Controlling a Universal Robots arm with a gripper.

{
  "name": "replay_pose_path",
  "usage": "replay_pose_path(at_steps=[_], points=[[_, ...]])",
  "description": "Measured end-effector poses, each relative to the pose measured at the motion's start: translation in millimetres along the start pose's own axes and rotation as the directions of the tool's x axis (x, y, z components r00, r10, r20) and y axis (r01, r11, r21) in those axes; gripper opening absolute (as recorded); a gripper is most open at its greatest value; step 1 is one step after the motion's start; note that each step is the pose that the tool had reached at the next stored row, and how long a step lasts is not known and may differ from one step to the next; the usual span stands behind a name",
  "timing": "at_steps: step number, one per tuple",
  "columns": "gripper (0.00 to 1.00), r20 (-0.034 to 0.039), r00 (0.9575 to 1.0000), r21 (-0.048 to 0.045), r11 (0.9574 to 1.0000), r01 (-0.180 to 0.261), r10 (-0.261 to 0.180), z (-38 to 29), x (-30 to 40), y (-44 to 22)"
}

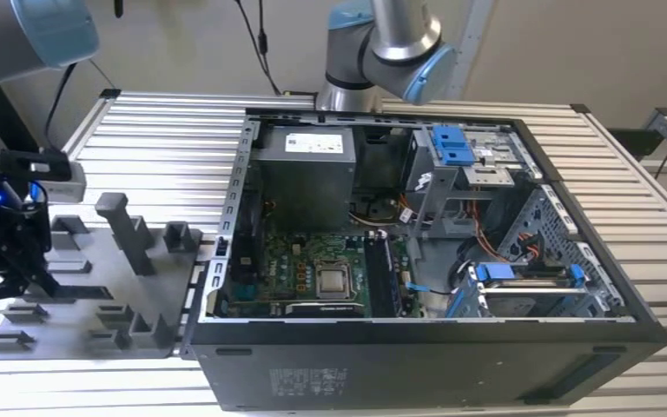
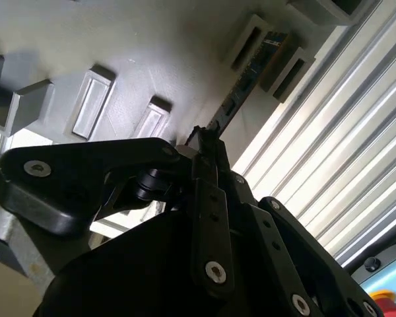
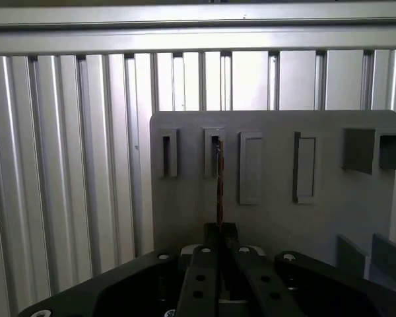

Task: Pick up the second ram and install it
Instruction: 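Pick up the second ram and move it above second insertion slot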

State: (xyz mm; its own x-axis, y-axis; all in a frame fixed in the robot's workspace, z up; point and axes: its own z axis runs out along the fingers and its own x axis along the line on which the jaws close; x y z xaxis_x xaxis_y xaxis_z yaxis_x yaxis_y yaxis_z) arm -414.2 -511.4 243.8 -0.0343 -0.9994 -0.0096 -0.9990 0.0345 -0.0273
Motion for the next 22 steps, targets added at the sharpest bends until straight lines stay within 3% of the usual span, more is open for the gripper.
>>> replay_pose_path(at_steps=[22], points=[[0.14, -0.0001, 1.0000, 0.0001, 1.0000, -0.002, 0.002, -20.6, -0.2, -0.3]])
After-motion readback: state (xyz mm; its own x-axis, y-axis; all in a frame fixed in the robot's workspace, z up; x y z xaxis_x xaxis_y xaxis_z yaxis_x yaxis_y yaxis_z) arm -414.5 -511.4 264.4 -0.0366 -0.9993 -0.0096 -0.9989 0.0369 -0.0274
